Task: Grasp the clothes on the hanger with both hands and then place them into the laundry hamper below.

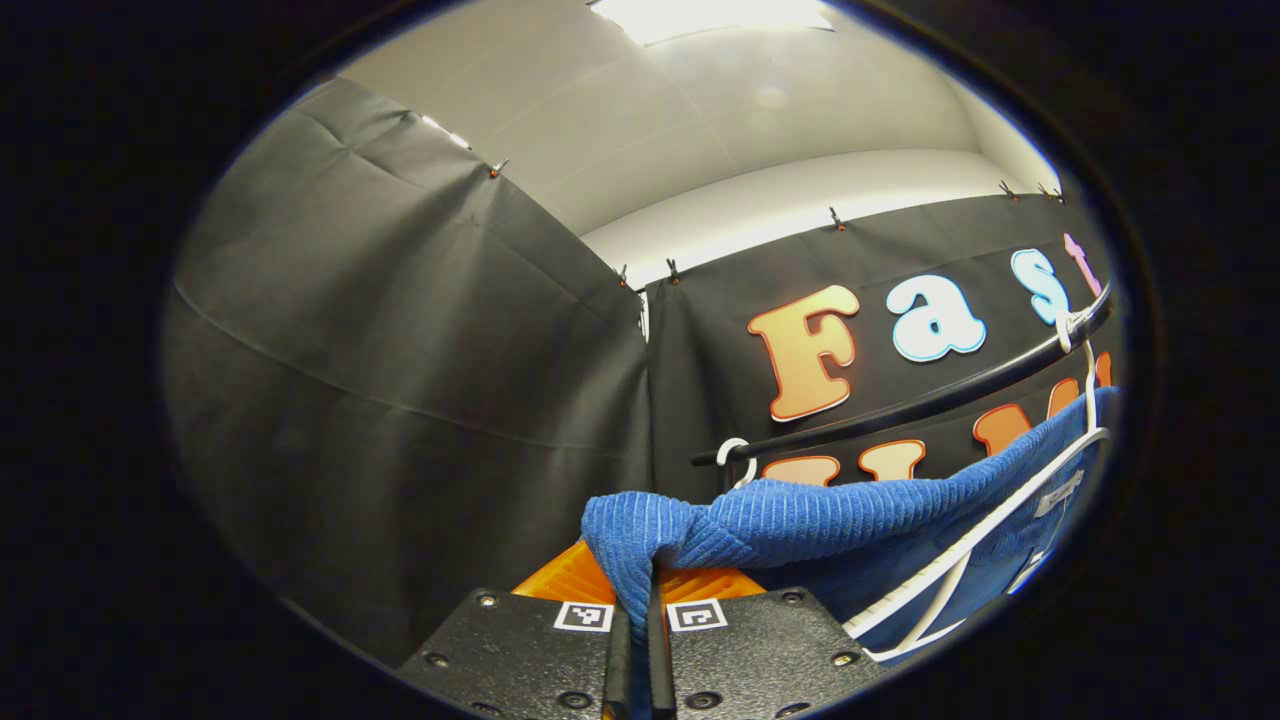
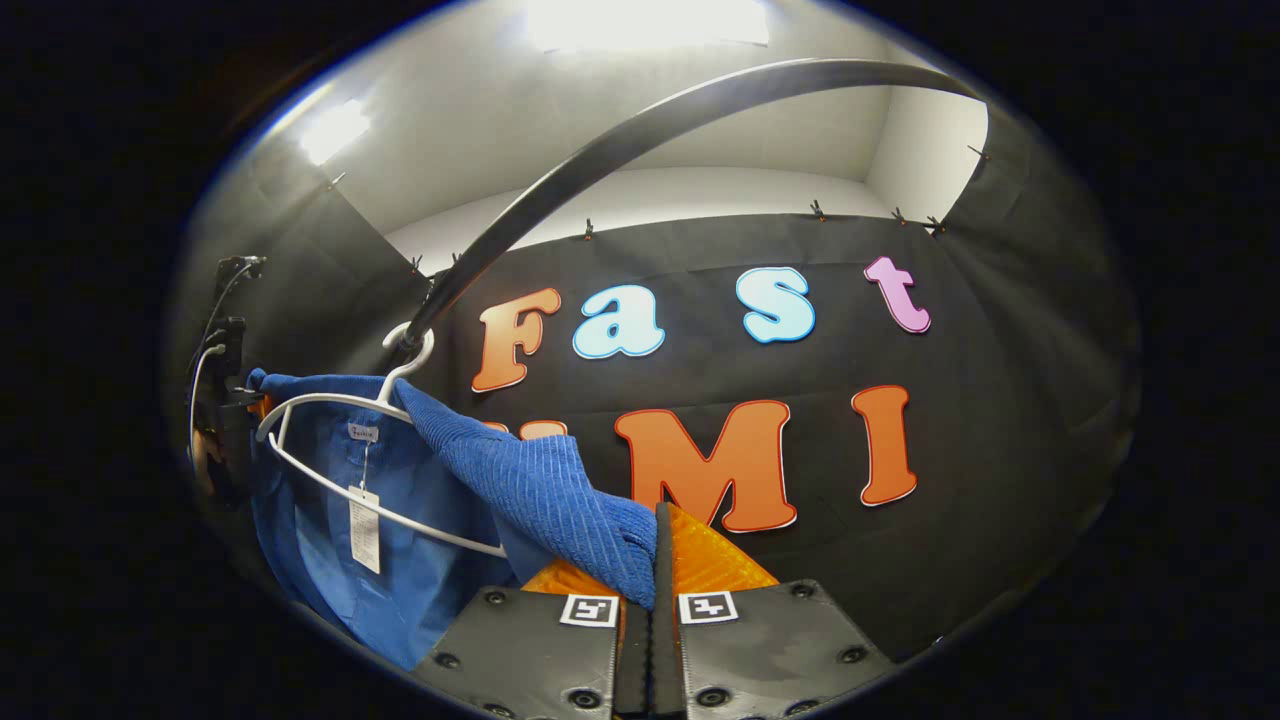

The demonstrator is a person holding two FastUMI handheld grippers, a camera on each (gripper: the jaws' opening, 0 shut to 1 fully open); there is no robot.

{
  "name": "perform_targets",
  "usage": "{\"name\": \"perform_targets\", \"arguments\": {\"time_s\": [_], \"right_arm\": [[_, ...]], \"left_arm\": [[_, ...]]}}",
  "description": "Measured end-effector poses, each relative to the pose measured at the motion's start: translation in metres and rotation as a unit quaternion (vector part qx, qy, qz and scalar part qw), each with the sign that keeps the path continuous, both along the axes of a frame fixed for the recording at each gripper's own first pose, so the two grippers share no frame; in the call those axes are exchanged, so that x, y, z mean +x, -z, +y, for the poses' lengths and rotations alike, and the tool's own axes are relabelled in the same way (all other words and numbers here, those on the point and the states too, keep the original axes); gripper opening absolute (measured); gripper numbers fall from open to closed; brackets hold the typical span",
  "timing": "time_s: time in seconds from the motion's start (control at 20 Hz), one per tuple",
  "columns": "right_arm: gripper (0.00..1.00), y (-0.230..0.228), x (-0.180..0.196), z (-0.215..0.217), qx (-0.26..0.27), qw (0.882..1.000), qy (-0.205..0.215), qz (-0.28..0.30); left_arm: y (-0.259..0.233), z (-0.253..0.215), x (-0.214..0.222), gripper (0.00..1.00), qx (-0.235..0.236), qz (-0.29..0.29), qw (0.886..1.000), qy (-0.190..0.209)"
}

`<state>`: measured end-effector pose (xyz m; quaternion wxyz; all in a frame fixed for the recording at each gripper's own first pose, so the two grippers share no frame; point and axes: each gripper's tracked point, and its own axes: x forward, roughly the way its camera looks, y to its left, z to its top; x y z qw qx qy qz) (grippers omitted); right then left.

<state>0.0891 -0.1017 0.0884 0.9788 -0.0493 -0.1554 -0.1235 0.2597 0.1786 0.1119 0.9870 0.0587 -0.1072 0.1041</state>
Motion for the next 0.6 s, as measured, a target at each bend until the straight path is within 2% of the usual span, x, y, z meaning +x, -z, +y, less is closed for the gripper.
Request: {"name": "perform_targets", "arguments": {"time_s": [0.1,0.25,0.45,0.6], "right_arm": [[0.09,-0.003,0.003,-0.001,-0.006,1.000,0.005,-0.002],[0.09,-0.004,0.003,0.004,-0.010,1.000,0.006,-0.001],[0.09,-0.003,0.005,-0.001,-0.008,1.000,0.010,0.004],[0.09,-0.006,0.007,-0.005,-0.019,1.000,0.019,-0.001]], "left_arm": [[0.023,0.002,0.007,0.07,-0.029,0.016,0.999,0.019],[0.066,0.004,0.009,0.07,-0.035,0.043,0.998,0.023],[0.136,-0.009,0.001,0.07,-0.053,0.108,0.992,0.029],[0.160,-0.016,-0.010,0.07,-0.032,0.124,0.992,0.021]]}}
